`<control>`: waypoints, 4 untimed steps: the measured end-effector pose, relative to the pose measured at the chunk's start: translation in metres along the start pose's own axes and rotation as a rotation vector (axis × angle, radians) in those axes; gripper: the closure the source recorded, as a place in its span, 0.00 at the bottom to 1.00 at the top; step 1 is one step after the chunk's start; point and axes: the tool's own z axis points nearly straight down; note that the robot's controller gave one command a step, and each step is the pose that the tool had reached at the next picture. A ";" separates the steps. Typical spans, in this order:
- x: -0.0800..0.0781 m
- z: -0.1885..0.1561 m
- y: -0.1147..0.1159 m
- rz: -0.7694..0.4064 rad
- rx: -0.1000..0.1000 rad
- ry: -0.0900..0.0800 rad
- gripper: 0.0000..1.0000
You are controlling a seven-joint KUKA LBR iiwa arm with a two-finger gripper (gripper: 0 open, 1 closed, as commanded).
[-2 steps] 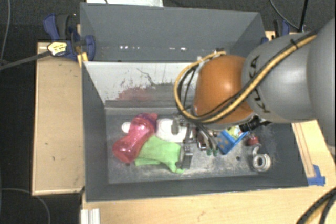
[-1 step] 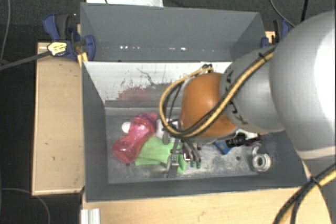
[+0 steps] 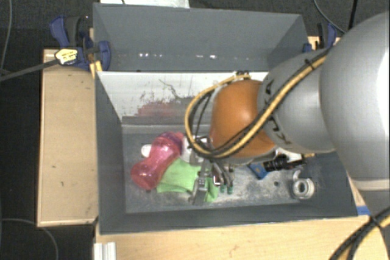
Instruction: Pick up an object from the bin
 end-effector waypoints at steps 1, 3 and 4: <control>0.003 -0.016 -0.001 0.010 -0.001 -0.003 0.00; 0.001 0.032 -0.013 0.115 -0.001 -0.003 1.00; 0.001 0.032 -0.013 0.115 -0.001 -0.003 1.00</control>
Offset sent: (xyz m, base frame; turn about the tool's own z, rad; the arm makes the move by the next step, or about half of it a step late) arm -0.0050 -0.0127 -0.0317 0.0685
